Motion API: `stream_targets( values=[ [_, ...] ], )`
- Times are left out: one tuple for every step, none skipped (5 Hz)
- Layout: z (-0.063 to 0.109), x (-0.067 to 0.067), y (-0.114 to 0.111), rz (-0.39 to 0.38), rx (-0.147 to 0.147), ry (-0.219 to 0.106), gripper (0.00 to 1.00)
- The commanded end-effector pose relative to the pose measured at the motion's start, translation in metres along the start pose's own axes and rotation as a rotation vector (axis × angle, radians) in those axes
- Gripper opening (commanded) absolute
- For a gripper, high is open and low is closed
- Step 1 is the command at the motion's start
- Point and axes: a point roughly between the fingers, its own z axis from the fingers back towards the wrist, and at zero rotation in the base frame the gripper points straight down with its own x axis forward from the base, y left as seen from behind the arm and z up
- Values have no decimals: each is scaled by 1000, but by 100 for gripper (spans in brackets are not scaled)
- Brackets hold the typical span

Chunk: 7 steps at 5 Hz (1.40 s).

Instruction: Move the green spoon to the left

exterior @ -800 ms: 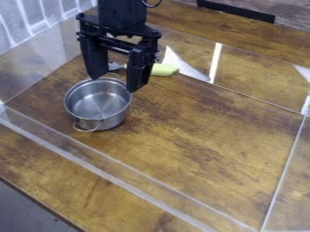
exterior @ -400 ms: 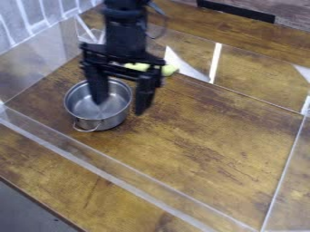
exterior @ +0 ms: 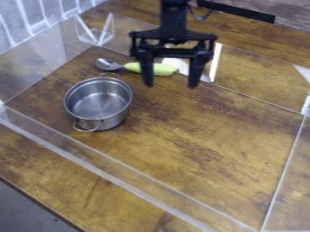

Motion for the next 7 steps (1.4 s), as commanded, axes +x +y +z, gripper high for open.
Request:
stream_targets(
  values=[
    [16, 12, -29, 134, -75, -91, 100],
    [7, 19, -45, 272, -108, -119, 100],
    [7, 35, -54, 340, -112, -155, 100],
    [5, 51, -62, 391, -114, -182, 100],
    [3, 64, -68, 429, -107, -205, 100],
    [-3, 61, -73, 455, -97, -221, 100],
    [-8, 58, -76, 475, -88, -236, 100]
  ],
)
